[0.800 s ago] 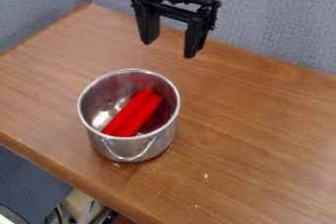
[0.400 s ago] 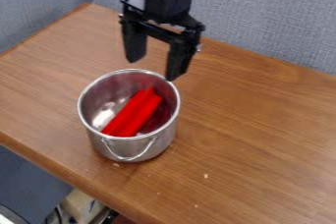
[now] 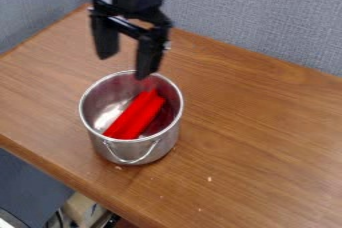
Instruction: Move the red object from the metal pot to the table
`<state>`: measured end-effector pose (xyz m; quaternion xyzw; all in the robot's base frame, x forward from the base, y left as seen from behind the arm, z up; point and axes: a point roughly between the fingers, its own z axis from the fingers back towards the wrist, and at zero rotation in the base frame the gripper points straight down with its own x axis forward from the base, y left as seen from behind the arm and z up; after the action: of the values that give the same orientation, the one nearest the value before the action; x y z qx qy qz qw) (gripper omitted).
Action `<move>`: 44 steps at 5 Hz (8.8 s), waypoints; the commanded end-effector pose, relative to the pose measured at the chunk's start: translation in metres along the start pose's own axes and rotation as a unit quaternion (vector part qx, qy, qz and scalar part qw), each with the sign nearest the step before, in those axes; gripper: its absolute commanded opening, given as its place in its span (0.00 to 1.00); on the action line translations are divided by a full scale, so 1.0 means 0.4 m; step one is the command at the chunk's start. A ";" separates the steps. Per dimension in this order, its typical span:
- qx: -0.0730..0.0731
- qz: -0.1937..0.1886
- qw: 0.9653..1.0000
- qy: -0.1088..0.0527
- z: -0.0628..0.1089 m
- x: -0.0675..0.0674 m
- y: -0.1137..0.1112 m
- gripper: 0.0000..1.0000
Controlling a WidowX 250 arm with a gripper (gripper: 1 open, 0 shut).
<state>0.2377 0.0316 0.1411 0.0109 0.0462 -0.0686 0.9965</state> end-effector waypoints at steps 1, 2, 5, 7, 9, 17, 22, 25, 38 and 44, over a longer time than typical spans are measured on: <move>0.012 -0.004 0.999 -0.029 0.013 0.002 0.007 1.00; 0.009 -0.006 0.999 -0.030 0.006 0.020 0.006 1.00; -0.001 0.066 0.997 -0.033 0.056 -0.007 -0.074 1.00; 0.019 0.004 0.999 -0.044 -0.022 -0.033 -0.068 1.00; 0.018 0.064 0.997 -0.043 -0.061 -0.024 -0.061 1.00; 0.021 -0.003 1.000 -0.016 -0.199 0.075 -0.087 0.00; 0.011 0.050 0.999 -0.006 -0.186 0.080 -0.065 0.00; 0.012 0.000 1.000 -0.009 -0.131 0.058 -0.013 1.00; 0.026 -0.092 0.994 -0.050 -0.068 0.001 0.070 1.00; -0.005 -0.112 0.993 -0.044 -0.192 0.069 0.024 0.00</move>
<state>0.2558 0.0401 0.0563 -0.0062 0.0157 -0.1788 0.9837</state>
